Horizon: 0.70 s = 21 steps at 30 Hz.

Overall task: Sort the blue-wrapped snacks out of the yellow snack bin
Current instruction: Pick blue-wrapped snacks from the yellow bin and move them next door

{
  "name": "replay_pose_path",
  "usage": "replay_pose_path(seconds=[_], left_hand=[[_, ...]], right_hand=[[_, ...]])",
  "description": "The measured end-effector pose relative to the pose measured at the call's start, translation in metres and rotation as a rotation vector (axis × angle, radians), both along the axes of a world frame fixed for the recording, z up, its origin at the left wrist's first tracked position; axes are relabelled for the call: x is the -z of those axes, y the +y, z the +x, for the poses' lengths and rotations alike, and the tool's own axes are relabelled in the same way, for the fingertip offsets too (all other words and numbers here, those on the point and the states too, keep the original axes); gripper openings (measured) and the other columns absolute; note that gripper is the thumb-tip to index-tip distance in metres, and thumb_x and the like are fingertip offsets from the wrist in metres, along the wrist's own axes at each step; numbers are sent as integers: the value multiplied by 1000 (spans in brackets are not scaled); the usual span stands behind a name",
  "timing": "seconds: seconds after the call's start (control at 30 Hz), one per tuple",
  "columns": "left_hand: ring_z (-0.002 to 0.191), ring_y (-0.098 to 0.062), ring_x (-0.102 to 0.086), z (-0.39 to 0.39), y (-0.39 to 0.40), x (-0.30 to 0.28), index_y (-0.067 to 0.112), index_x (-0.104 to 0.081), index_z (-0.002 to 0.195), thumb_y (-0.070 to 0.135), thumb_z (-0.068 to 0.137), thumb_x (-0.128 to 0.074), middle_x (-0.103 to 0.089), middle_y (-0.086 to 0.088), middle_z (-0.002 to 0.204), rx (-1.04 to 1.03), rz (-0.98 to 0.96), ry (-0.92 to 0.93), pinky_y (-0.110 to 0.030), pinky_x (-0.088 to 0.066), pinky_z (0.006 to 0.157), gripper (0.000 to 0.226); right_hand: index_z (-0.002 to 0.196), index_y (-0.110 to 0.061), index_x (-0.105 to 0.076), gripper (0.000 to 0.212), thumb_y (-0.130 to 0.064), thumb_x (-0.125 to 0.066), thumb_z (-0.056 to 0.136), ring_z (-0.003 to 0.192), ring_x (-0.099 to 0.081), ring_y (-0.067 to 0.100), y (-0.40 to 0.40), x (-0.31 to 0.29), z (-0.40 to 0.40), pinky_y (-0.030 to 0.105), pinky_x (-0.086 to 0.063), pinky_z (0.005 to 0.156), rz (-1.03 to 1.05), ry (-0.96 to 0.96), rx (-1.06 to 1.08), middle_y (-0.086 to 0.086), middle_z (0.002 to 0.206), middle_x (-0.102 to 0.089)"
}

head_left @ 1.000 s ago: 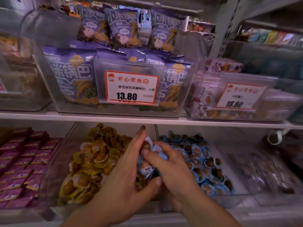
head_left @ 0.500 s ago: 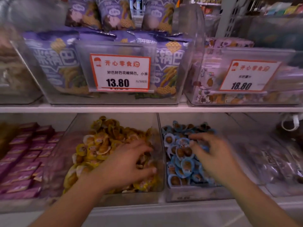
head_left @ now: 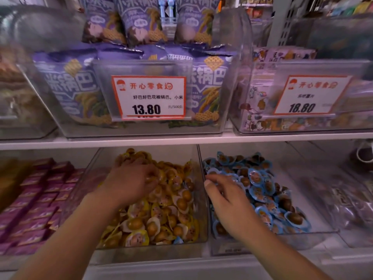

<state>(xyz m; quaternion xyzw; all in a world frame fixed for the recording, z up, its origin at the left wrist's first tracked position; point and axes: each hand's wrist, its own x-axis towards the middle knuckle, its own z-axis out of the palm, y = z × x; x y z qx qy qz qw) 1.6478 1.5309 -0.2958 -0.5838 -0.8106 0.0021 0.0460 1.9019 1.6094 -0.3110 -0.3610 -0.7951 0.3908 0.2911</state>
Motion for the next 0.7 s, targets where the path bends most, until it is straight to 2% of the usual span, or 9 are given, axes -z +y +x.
replay_pose_path(seconds=[0.1,0.2,0.3,0.47,0.53,0.6,0.7], left_hand=[[117,-30,-57,1,2,4,32,-64,122,41,91,-57,-55,-1,136,-6,195,111,-49,-30,111,33],[111,-25,-60,23,12,8,29,-64,121,39,90,-56,-59,1,129,199,280,-50,-40,-46,98,33],[105,-16,-58,58,28,23,35,-53,127,46,89,-53,-58,5,119,344,94,-314,-30,-47,87,39],[128,-30,-44,56,62,35,30,-36,145,50,84,-60,-43,-6,142,197,-252,-248,-43,-39,106,69],[127,-31,-45,45,70,23,36,-41,140,50,78,-66,-43,-6,140,178,-315,-273,-43,-42,105,68],[122,-28,-52,30,69,14,35,-51,130,46,73,-70,-49,-4,135,148,-354,-307,-40,-48,100,62],[109,-18,-58,6,60,-1,34,-58,122,44,78,-65,-59,3,129,97,-404,-253,-31,-50,91,46]], right_hand=[[110,-46,-51,12,-46,-46,99,99,-45,-28,-2,0,-1,-4,-35,75,33,8,13,-33,104,-51],[108,-46,-51,10,-44,-47,99,100,-46,-26,-3,0,-2,-3,-36,75,26,4,8,-32,104,-53],[106,-46,-51,9,-41,-47,100,97,-48,-25,-3,-1,-3,-2,-36,76,45,12,8,-31,102,-53],[107,-41,-56,13,-45,-46,99,94,-54,-13,-1,0,-3,5,-41,72,6,15,0,-20,100,-59],[109,-38,-58,19,-47,-45,98,90,-56,-8,-1,0,-2,8,-41,70,9,12,0,-16,97,-60],[108,-43,-56,17,-50,-44,97,92,-56,-9,-1,0,-2,9,-42,72,11,5,-4,-17,101,-61],[106,-45,-54,14,-50,-44,98,95,-56,-10,0,1,-3,9,-44,75,15,2,-3,-19,102,-61]])
